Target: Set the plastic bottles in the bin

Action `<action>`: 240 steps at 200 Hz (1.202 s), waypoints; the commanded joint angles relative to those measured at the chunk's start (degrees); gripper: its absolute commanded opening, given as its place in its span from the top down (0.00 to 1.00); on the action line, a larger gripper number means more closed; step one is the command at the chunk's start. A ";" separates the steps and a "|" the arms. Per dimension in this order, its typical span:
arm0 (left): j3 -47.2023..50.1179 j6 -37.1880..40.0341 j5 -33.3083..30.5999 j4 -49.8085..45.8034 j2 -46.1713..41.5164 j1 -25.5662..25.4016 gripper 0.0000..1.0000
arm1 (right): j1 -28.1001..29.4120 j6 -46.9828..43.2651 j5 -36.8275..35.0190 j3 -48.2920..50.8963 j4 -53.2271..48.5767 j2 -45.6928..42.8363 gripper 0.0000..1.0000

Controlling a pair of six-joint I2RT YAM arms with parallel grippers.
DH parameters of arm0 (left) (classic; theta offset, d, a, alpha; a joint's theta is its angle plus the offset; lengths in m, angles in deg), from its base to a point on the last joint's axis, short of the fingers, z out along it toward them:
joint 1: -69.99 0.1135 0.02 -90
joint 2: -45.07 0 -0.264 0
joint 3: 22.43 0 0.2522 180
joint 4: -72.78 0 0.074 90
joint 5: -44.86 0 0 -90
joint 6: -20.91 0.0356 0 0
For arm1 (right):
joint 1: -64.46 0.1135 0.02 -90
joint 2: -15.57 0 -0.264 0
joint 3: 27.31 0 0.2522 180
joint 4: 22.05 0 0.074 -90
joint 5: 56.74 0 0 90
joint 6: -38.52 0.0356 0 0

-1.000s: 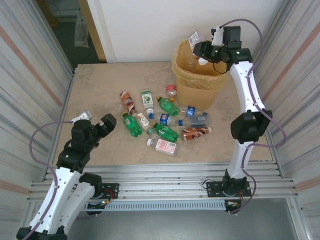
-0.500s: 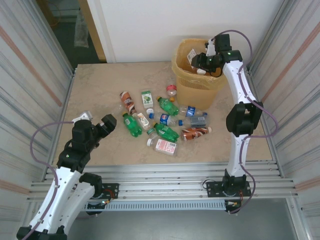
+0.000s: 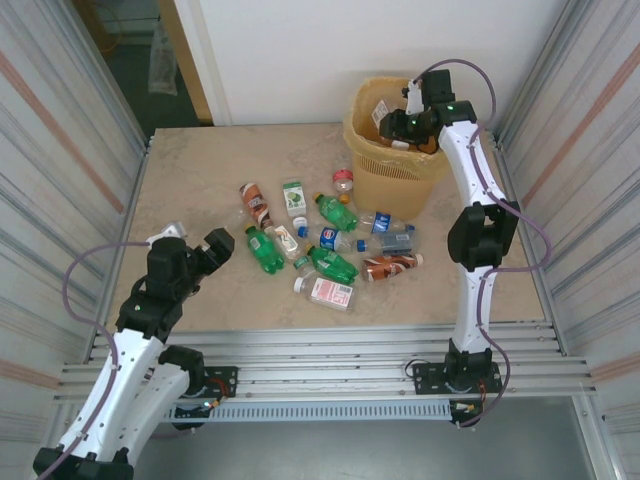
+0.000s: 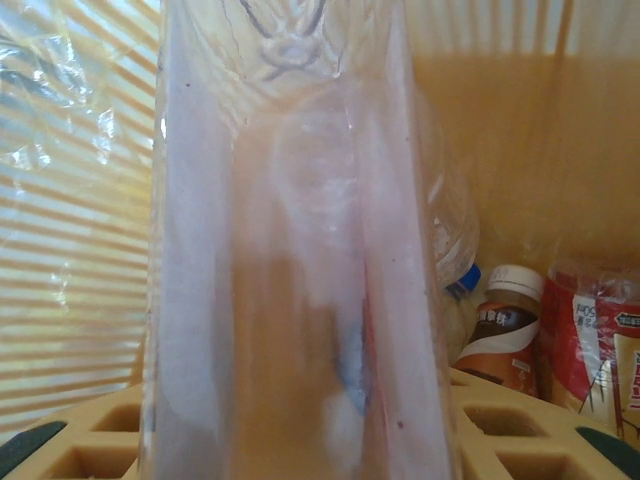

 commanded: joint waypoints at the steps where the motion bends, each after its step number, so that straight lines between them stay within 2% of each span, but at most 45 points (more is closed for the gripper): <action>1: 0.54 -0.13 0.17 0.12 -0.14 0.40 0.01 | -0.23 -1.53 -1.98 -0.45 -3.68 3.67 0.66; 44: 0.81 -0.06 -0.13 -0.10 -0.30 0.36 0.01 | -0.41 -1.72 -1.62 -0.52 -3.72 4.99 0.60; 102: 0.66 0.09 -0.58 -0.89 -0.90 0.35 0.01 | -0.58 -1.63 -0.73 -1.20 -3.95 3.82 0.41; 124: 0.57 0.17 -0.65 -1.03 -1.10 0.36 0.01 | -0.58 -1.52 -0.06 -1.99 -4.04 2.44 0.37; 190: 0.32 0.99 -0.77 -1.62 -1.32 0.38 0.01 | -0.58 -1.19 1.13 -4.50 -4.45 -2.57 0.32; 240: -1.51 4.58 -1.94 -3.51 -0.70 0.35 0.01 | -0.58 -1.45 0.04 -4.44 -3.95 -8.90 0.30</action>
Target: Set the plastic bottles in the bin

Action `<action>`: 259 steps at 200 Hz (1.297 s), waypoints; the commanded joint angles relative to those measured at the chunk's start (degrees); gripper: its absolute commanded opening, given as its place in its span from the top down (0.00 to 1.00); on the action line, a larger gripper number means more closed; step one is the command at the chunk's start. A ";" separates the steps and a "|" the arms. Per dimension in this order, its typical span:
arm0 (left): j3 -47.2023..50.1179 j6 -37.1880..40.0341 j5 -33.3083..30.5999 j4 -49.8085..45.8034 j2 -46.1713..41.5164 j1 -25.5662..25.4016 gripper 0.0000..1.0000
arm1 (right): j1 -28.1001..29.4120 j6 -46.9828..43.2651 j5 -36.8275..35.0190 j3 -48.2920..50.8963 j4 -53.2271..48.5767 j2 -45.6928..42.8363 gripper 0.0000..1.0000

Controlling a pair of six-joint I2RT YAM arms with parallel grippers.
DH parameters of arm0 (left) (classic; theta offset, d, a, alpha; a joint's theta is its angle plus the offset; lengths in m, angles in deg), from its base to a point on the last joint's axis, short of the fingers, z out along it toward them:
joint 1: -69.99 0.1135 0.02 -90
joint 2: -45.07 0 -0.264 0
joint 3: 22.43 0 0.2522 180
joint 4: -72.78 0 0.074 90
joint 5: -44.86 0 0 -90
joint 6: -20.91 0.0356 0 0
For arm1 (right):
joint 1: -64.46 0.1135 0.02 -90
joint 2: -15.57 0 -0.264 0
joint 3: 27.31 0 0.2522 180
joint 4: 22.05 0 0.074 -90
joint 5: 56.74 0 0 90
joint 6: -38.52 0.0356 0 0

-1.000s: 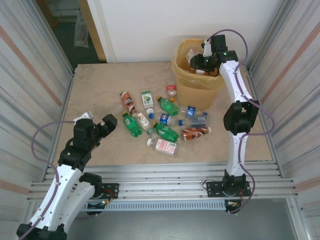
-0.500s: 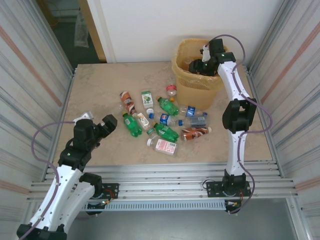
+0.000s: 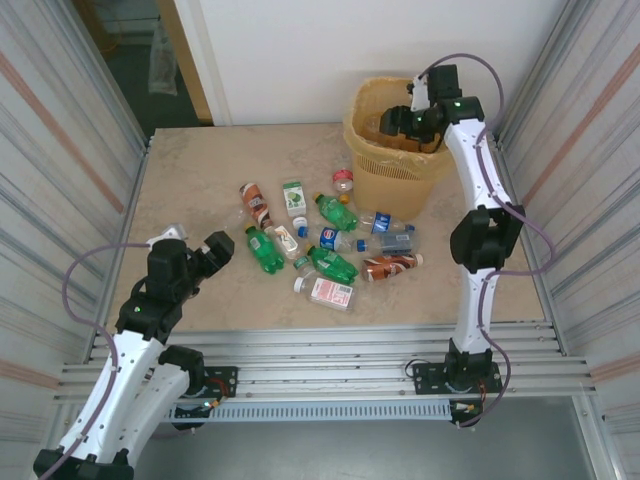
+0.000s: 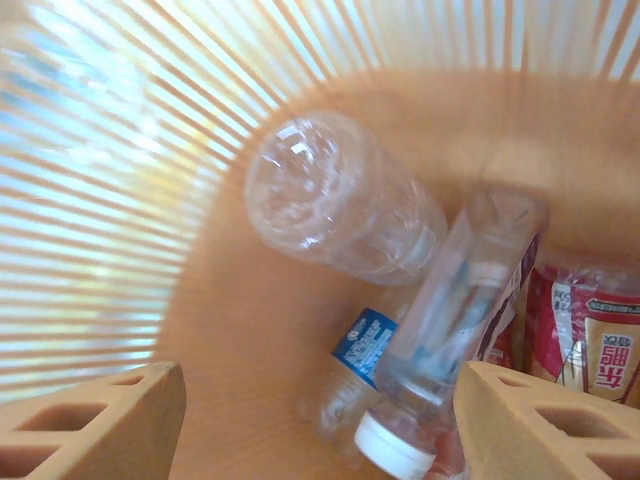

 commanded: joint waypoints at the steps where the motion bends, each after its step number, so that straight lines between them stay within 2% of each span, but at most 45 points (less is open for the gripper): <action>1: -1.94 3.44 -1.59 -1.88 0.02 0.35 0.01 | -0.13 -0.42 0.01 -2.48 -0.56 -6.08 0.29; 39: -4.82 7.99 -2.51 -4.52 2.64 0.36 0.01 | -0.04 -0.51 -2.10 -1.34 -0.67 -11.01 0.28; 76: -8.74 14.40 -2.74 -5.72 7.77 0.38 0.01 | -0.06 0.38 -4.46 5.96 2.83 -18.27 0.26; 125: -18.53 25.96 -2.18 -9.46 22.91 0.35 0.01 | 0.23 3.36 -6.25 22.08 11.57 -30.18 0.22; 174: -28.03 35.68 -4.42 -14.54 38.15 1.00 0.01 | 0.49 5.40 -12.28 37.63 16.66 -40.93 0.14; 217: -33.83 42.58 -0.86 -17.84 49.22 5.08 0.01 | 0.49 6.38 -14.46 44.33 17.11 -47.18 0.10; 259: -37.33 47.37 0.95 -18.70 57.29 6.86 0.01 | 0.41 7.18 -15.72 47.69 16.90 -50.41 0.06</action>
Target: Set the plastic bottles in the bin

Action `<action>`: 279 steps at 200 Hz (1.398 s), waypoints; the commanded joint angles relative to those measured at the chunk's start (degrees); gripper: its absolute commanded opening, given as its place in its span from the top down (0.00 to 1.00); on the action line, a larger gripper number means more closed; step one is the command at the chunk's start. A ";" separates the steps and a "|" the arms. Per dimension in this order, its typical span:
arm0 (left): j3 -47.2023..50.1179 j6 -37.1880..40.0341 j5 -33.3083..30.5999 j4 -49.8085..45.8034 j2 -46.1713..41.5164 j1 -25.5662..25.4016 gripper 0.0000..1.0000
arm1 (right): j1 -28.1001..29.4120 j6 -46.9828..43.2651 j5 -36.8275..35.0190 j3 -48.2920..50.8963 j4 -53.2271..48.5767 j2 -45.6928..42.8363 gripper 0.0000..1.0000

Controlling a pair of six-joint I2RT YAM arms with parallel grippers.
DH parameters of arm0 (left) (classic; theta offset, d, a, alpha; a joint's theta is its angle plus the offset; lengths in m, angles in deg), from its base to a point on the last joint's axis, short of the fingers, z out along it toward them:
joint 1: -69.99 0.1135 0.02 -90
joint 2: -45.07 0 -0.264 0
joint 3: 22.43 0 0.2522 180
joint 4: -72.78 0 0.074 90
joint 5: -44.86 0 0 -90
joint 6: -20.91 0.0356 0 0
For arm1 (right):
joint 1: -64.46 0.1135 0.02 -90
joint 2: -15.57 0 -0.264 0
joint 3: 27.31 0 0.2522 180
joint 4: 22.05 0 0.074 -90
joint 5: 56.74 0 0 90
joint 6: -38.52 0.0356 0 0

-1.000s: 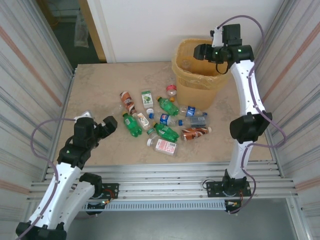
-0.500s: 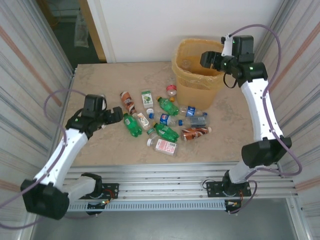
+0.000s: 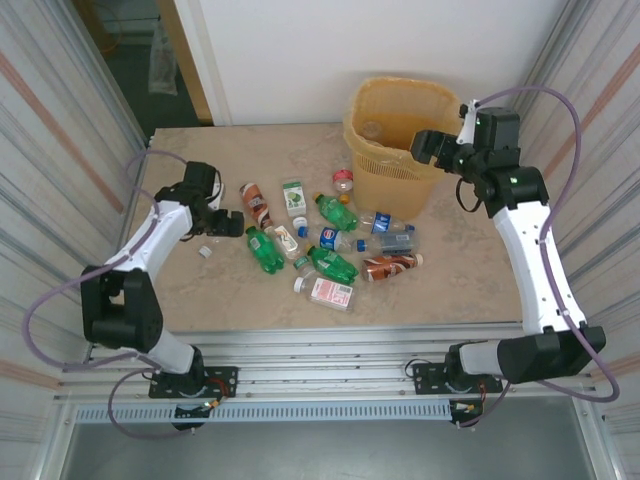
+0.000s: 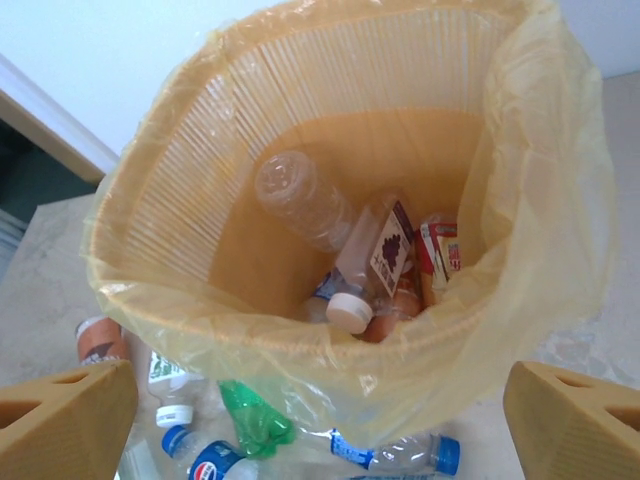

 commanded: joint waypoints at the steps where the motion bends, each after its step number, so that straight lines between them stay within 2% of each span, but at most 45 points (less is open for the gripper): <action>1: -3.17 5.30 1.98 -3.03 3.07 0.56 0.01 | 0.30 1.36 -1.94 1.22 1.27 -2.20 0.05; 24: -4.97 6.32 1.14 -3.21 6.68 0.79 0.01 | 0.30 1.67 -2.33 2.04 0.97 -2.99 0.03; 29: -5.28 6.50 0.94 -3.20 7.39 0.84 0.01 | 0.34 1.72 -2.34 2.19 0.89 -3.03 0.00; 196: -12.43 6.19 -0.69 -2.68 21.05 3.34 0.07 | 0.39 2.95 -0.88 5.06 0.90 -3.52 0.02; 229: -12.40 4.79 -0.98 -2.99 22.62 3.64 0.15 | 0.39 2.90 -0.71 5.52 1.16 -3.30 0.02; 266: -11.57 3.61 -0.72 -3.03 23.24 4.55 0.30 | 0.47 3.08 0.05 5.66 1.37 -2.95 0.02; 279: -11.10 3.48 -0.41 -3.03 23.47 4.77 0.32 | 0.51 3.25 0.24 5.88 1.55 -2.88 0.02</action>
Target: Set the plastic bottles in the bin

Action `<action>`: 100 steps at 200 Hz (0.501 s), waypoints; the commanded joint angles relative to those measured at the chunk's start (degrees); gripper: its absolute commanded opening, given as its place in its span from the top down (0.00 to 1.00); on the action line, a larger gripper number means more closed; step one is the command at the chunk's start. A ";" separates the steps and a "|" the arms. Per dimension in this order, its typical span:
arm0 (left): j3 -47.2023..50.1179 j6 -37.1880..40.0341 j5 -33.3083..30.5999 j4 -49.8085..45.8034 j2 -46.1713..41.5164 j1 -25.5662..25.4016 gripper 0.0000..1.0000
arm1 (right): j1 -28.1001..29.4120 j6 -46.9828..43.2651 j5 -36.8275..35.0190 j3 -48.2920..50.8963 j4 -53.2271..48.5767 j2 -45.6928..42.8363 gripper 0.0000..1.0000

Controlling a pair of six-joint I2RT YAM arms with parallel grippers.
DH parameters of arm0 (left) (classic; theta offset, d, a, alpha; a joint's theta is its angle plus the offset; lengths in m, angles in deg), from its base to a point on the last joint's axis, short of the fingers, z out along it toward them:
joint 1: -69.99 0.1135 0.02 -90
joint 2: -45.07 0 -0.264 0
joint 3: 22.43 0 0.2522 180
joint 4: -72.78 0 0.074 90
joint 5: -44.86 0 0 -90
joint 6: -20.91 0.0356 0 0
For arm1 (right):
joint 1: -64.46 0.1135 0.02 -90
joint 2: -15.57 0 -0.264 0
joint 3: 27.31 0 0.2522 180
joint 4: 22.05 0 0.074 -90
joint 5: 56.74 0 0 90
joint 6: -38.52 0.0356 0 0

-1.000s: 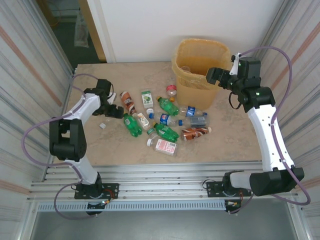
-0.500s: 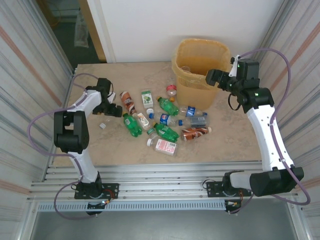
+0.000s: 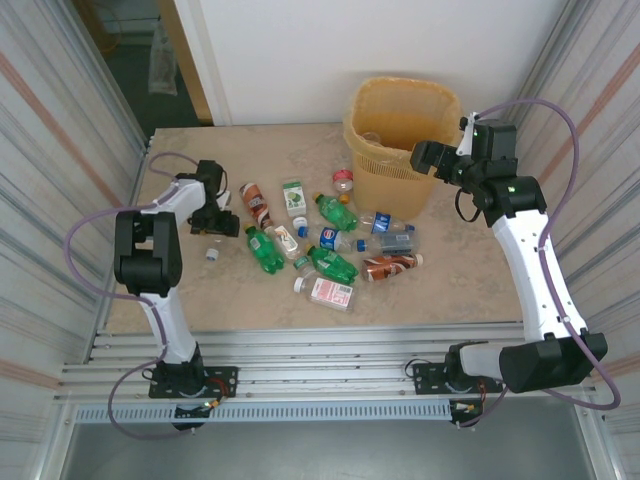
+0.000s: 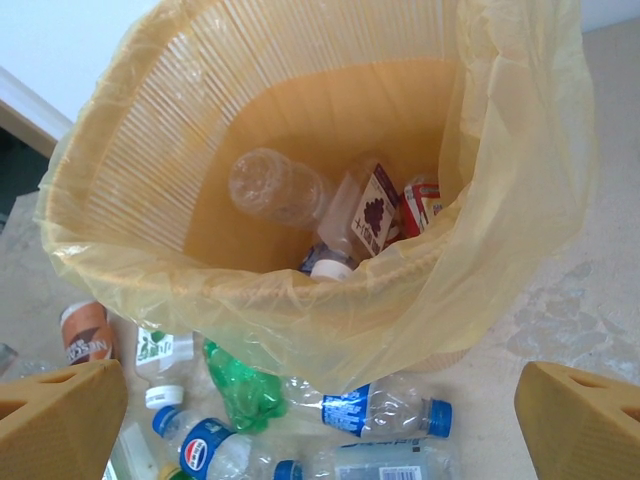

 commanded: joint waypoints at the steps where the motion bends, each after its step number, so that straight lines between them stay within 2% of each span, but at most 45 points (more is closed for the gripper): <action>1: 0.12 -0.79 0.12 -1.15 0.58 1.02 0.32 | 0.51 1.37 1.02 1.08 1.64 -0.67 0.02; 18: 0.77 -1.06 0.53 -0.90 0.48 1.01 0.40 | 0.53 1.55 1.28 1.30 1.66 -0.66 0.02; 35: 1.63 -1.30 0.75 -0.51 0.01 1.00 0.42 | 0.64 1.55 1.47 1.60 1.65 -0.70 0.02; 67: 3.96 -1.82 2.33 0.75 -2.44 1.02 0.57 | 0.72 1.81 0.87 1.89 1.74 -1.15 0.02; 100: 6.51 -3.10 3.81 1.60 -6.69 1.01 0.58 | 0.71 1.97 1.18 1.98 1.84 -1.93 0.02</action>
